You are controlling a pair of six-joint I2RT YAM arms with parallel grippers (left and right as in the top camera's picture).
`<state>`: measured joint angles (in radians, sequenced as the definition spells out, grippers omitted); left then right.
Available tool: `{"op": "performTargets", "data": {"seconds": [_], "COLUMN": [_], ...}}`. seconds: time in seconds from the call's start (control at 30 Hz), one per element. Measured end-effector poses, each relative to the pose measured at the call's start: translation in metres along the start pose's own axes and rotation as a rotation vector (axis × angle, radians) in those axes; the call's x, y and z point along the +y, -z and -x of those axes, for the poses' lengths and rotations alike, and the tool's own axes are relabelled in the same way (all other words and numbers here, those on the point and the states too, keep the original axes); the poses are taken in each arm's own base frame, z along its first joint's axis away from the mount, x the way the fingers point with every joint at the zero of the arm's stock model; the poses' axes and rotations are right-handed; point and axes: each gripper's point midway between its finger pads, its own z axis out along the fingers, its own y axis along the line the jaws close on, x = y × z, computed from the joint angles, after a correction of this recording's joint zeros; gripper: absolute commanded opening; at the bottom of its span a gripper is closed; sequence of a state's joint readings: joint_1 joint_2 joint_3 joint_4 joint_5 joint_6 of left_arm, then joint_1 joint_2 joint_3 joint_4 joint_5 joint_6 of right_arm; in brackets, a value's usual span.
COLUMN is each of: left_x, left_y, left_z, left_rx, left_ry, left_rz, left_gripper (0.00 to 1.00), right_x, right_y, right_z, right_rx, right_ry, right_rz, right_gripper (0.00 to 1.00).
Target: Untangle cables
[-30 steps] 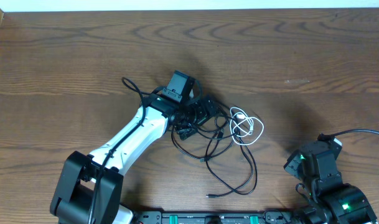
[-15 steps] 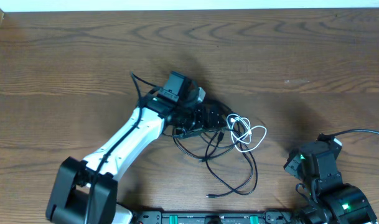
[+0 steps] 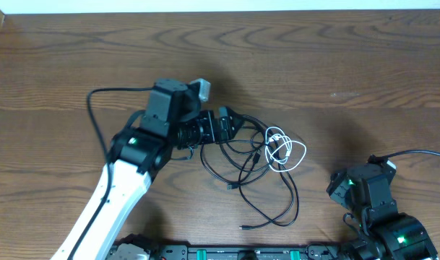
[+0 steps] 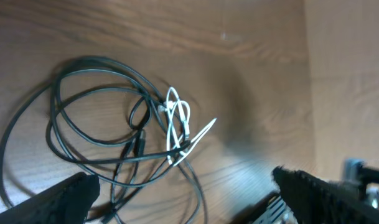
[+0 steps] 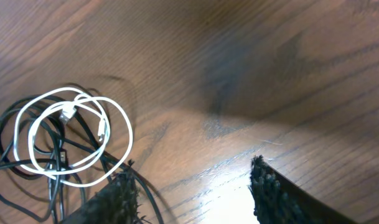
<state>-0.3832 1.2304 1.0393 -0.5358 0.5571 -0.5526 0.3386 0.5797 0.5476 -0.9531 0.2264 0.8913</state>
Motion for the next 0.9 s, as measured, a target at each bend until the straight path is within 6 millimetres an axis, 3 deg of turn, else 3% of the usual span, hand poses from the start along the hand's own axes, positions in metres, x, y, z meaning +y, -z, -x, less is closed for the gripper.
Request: {"op": "performTargets", "data": {"seconds": [0.13, 0.23, 0.37, 0.47, 0.67, 0.9], "left_x": [-0.006, -0.009, -0.020, -0.029, -0.029, -0.016], "left_y": [0.011, 0.007, 0.001, -0.007, -0.026, -0.061], "left_z": [0.004, -0.001, -0.012, -0.023, -0.038, -0.060], "left_rx": [-0.049, -0.036, -0.005, 0.019, 0.003, 0.023], "left_ry": [0.082, 0.174, 0.262, 0.259, 0.189, 0.455], "left_rz": [0.002, 0.006, -0.007, -0.008, 0.083, 0.203], "left_gripper": [0.99, 0.99, 0.99, 0.99, 0.99, 1.00], "right_x": [0.000, 0.000, 0.000, 0.000, 0.000, -0.002], "right_y": [0.000, 0.000, 0.000, 0.000, 0.000, 0.000], "right_z": [0.000, 0.000, 0.000, 0.000, -0.001, -0.002], "right_rx": [0.000, 0.000, 0.002, 0.002, 0.004, 0.008], "right_ry": [0.000, 0.001, 0.001, 0.000, 0.001, 0.003], "right_rz": [0.000, -0.001, 0.001, 0.001, 0.000, -0.008], "right_gripper": [0.61, 0.72, 0.81, 0.81, 0.79, 0.79]}}
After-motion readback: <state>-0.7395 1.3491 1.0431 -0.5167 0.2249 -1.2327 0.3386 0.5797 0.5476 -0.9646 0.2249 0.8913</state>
